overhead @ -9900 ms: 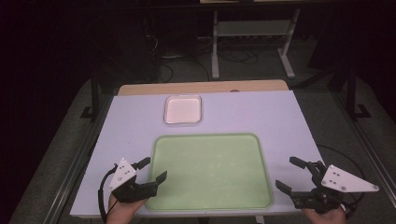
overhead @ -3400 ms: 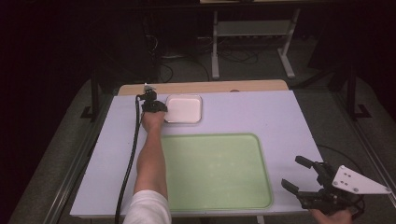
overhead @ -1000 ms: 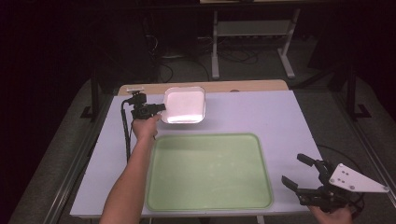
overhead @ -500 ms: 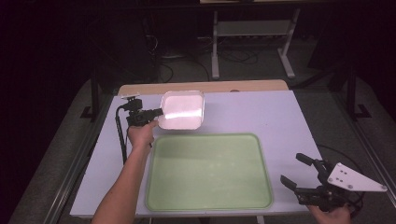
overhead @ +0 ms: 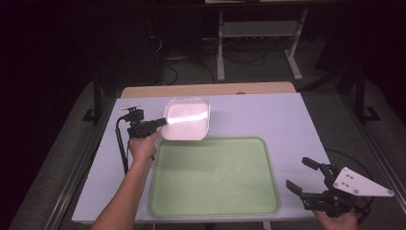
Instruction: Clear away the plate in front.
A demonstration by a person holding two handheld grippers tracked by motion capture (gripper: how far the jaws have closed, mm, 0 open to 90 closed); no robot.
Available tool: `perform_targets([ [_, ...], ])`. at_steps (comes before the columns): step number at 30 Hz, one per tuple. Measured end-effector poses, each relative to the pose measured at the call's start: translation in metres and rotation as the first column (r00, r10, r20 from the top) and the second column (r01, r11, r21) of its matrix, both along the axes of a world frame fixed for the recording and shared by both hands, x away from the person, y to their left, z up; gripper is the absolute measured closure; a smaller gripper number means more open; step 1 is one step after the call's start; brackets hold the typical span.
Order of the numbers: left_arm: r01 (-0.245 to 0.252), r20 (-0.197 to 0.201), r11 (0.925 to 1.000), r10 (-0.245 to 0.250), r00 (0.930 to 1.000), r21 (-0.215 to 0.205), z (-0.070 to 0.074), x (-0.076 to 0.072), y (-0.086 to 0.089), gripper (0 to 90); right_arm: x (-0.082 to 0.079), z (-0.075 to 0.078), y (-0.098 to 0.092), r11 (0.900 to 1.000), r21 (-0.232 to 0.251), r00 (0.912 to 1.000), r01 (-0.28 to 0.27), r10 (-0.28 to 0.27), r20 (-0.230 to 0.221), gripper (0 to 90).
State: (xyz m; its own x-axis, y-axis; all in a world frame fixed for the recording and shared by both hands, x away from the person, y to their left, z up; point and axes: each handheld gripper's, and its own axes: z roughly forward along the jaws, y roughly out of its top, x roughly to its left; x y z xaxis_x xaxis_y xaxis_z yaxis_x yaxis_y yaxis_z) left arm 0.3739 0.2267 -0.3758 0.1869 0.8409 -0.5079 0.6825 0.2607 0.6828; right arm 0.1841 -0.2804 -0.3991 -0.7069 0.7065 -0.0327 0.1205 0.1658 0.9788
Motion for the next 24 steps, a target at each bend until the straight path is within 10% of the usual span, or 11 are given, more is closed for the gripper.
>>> perform_targets([
  [24, 0.013, -0.014, 0.9999, -0.013, 0.9998, -0.005, -0.014, -0.04, -0.021, 88.6, -0.001, -0.001, 0.004, 1.0, -0.011, 0.9999, -0.013, 0.013, -0.004, 13.9],
])
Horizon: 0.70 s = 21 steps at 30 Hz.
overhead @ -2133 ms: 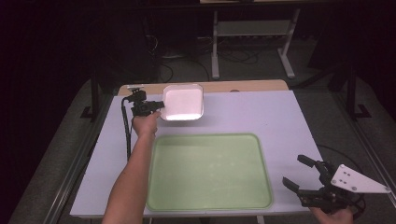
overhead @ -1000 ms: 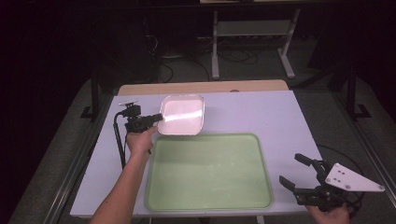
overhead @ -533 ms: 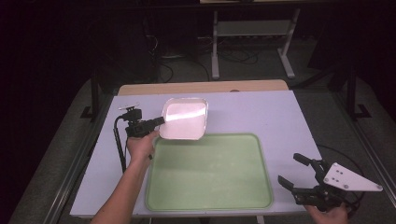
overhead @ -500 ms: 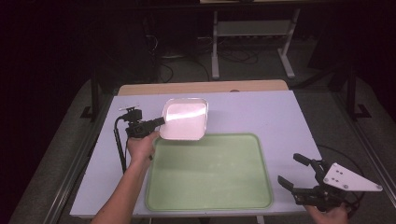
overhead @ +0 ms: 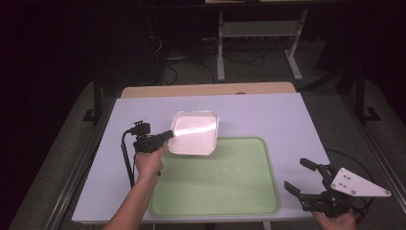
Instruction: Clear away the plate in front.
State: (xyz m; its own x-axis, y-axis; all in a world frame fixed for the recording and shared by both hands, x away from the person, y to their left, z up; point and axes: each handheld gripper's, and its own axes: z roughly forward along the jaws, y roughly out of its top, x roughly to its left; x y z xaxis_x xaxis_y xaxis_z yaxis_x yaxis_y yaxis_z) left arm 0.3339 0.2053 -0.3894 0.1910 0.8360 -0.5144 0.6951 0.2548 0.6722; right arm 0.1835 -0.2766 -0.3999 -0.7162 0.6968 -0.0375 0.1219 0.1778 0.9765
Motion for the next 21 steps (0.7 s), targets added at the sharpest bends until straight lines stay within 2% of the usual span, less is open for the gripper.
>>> perform_targets([
  [8, -0.005, -0.004, 0.9999, 0.005, 1.0, -0.011, -0.007, -0.011, -0.003, 88.7, -0.001, 0.0, 0.0, 1.0, -0.003, 1.0, -0.002, 0.002, 0.002, 13.9],
  [12, 0.0, -0.017, 0.9999, 0.001, 0.9998, 0.012, -0.008, -0.016, -0.005, 88.6, -0.001, 0.0, 0.0, 1.0, -0.003, 1.0, -0.002, 0.002, 0.002, 13.9],
  [21, 0.001, -0.008, 1.0, -0.001, 1.0, -0.008, -0.011, -0.031, -0.012, 88.6, -0.001, 0.0, 0.001, 1.0, 0.002, 1.0, -0.003, 0.003, -0.001, 13.9],
])
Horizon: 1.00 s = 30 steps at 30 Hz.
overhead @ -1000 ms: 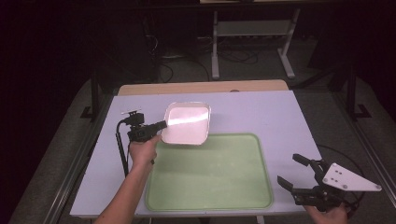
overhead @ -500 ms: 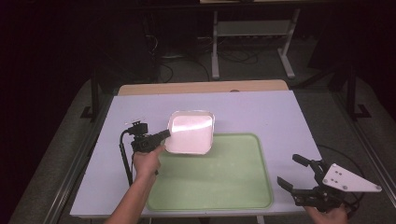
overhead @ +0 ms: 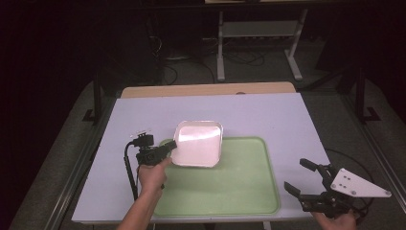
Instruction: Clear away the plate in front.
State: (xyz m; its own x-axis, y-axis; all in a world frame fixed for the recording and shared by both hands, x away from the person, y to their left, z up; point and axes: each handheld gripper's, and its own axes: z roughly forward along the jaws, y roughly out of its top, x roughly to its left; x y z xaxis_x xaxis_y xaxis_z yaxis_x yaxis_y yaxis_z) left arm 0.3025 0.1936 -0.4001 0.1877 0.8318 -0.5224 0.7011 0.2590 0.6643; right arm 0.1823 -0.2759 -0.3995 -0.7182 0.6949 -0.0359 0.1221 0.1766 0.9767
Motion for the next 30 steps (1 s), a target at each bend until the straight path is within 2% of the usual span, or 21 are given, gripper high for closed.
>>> perform_targets([
  [4, 0.019, 0.003, 0.9997, -0.019, 0.9998, -0.014, -0.002, -0.007, -0.006, 88.6, 0.0, 0.0, 0.001, 1.0, -0.004, 1.0, -0.004, 0.004, 0.004, 13.9],
  [7, 0.026, -0.014, 0.9996, -0.026, 0.9996, 0.01, -0.006, -0.009, -0.01, 88.5, 0.0, 0.0, 0.002, 1.0, -0.004, 1.0, -0.007, 0.007, -0.001, 13.9],
  [14, 0.026, -0.04, 0.9995, -0.025, 0.9989, 0.018, -0.018, -0.018, -0.015, 88.5, -0.001, 0.0, 0.002, 1.0, -0.005, 1.0, -0.009, 0.009, -0.003, 13.9],
  [19, -0.002, -0.041, 0.9995, 0.004, 0.9991, 0.031, -0.026, -0.028, -0.019, 88.5, -0.001, 0.0, 0.002, 1.0, -0.006, 0.9999, -0.01, 0.01, 0.0, 13.9],
  [24, -0.018, -0.044, 0.9995, 0.019, 0.9988, 0.024, -0.028, -0.035, -0.022, 88.4, -0.001, 0.0, 0.003, 1.0, -0.009, 0.9999, -0.014, 0.014, 0.001, 13.9],
  [30, -0.032, -0.063, 0.9983, 0.035, 0.9974, 0.048, -0.035, -0.041, -0.025, 88.3, -0.001, 0.0, 0.002, 1.0, -0.007, 0.9999, -0.015, 0.015, 0.0, 13.9],
])
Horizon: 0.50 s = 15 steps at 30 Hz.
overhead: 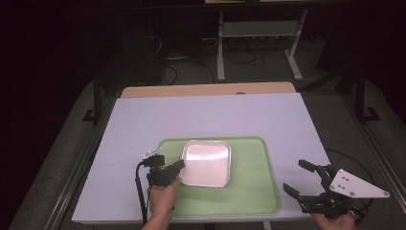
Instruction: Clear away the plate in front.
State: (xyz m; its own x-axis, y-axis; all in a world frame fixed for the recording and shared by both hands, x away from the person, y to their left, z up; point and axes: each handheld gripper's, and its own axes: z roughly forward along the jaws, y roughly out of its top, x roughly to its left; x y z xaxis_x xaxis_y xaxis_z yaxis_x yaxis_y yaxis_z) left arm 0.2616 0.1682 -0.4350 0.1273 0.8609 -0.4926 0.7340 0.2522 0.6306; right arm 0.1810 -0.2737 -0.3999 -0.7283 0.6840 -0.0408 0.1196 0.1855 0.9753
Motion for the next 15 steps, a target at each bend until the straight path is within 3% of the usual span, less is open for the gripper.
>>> perform_targets([
  [9, -0.026, -0.029, 0.9995, 0.027, 0.9992, 0.016, -0.008, -0.005, 0.0, 88.2, 0.001, 0.0, 0.001, 1.0, -0.005, 1.0, -0.006, 0.006, -0.004, 13.9],
  [12, -0.041, -0.029, 0.9991, 0.041, 0.9987, 0.006, -0.008, -0.009, -0.001, 87.8, 0.001, 0.0, 0.002, 1.0, -0.007, 1.0, -0.008, 0.008, -0.001, 13.9],
  [15, -0.054, -0.019, 0.9982, 0.054, 0.9984, 0.029, -0.009, -0.013, -0.003, 87.9, 0.001, -0.001, 0.002, 1.0, -0.008, 1.0, -0.009, 0.009, -0.002, 13.9],
])
